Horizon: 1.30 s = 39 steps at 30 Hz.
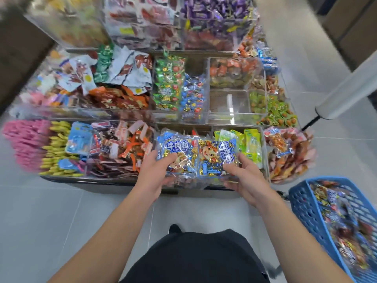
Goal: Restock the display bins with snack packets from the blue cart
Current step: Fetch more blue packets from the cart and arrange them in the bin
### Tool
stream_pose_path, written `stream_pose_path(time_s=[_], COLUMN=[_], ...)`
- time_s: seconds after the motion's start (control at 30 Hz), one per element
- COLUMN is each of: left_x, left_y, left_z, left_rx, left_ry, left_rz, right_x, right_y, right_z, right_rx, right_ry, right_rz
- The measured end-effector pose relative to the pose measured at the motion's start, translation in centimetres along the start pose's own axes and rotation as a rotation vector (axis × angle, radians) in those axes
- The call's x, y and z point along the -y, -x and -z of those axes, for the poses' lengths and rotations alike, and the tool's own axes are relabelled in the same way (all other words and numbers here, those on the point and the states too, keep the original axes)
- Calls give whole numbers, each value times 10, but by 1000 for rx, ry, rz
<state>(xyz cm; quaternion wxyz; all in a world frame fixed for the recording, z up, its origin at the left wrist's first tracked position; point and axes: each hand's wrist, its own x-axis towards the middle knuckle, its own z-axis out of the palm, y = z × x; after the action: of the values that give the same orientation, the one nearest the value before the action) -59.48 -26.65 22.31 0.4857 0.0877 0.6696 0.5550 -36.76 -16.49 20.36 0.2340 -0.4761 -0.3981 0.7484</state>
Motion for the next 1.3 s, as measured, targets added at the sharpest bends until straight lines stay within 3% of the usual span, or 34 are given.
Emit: stream_pose_path(time_s=[0.13, 0.33, 0.6, 0.83, 1.1, 1.3], left_x=[-18, -49, -109, -142, -165, -180], left_y=[-20, -59, -125, -172, -215, -247], left_z=[19, 26, 7, -12, -25, -25], left_rx=[-28, -101, -233, -248, -239, -214], left_ry=[45, 125, 170, 230, 263, 309], left_rz=[-9, -15, -86, -106, -32, -20], right_x=[20, 82, 193, 258, 278, 269], right_y=[-29, -83, -175, -255, -338, -380], right_z=[-20, -26, -26, -47, -91, -114], right_rx=[-6, -74, -182, -276, -360, -266], right_ry=[174, 375, 873, 1149, 1539, 1693], right_rz=[18, 259, 519, 718, 613, 524])
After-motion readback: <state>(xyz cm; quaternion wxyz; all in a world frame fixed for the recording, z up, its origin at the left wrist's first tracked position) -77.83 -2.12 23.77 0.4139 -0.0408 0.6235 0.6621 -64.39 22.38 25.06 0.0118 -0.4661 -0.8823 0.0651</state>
